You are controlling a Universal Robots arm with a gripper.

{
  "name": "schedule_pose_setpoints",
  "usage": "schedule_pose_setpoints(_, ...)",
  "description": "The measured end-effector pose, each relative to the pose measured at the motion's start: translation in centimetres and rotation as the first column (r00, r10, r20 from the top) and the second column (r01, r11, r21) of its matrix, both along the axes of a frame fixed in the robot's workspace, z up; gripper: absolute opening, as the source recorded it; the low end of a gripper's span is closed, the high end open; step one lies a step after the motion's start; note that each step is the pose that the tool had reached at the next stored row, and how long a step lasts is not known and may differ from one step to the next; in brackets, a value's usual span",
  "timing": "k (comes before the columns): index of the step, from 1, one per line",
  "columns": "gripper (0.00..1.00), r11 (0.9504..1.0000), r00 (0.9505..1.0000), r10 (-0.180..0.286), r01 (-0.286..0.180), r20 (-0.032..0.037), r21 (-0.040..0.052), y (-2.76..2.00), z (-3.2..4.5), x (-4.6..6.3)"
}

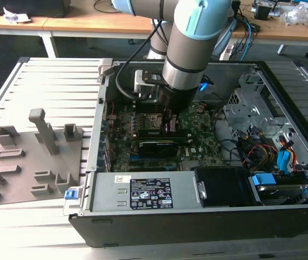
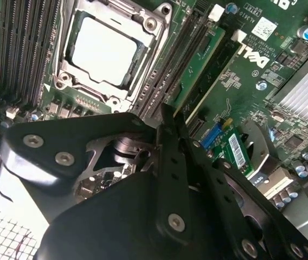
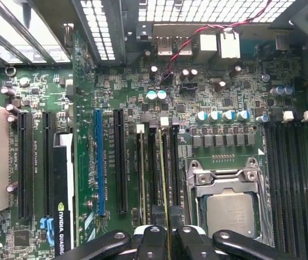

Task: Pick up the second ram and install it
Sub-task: 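Insert the second ram into the second slot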

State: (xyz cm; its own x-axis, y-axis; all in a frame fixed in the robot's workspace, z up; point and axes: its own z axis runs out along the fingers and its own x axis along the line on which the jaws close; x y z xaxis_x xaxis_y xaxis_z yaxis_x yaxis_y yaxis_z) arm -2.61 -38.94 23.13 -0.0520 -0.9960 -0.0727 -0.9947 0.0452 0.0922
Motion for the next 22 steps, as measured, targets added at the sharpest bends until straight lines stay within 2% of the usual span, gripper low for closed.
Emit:
schedule_pose_setpoints(7, 0.14, 1.0000, 1.0000, 0.000, 0.000, 0.0000, 0.0007, 0.18, -0.49, -0.07)
schedule_pose_setpoints(13, 0.14, 1.0000, 1.0000, -0.001, 0.001, 0.0000, 0.0008, 0.19, -0.53, -0.06)
schedule_pose_setpoints(16, 0.14, 1.0000, 1.0000, -0.007, 0.007, 0.0000, 0.0005, 0.52, -0.52, -0.04)
schedule_pose_setpoints(22, 0.14, 1.0000, 1.0000, -0.007, 0.007, 0.0000, 0.0007, 0.46, -0.62, 0.00)
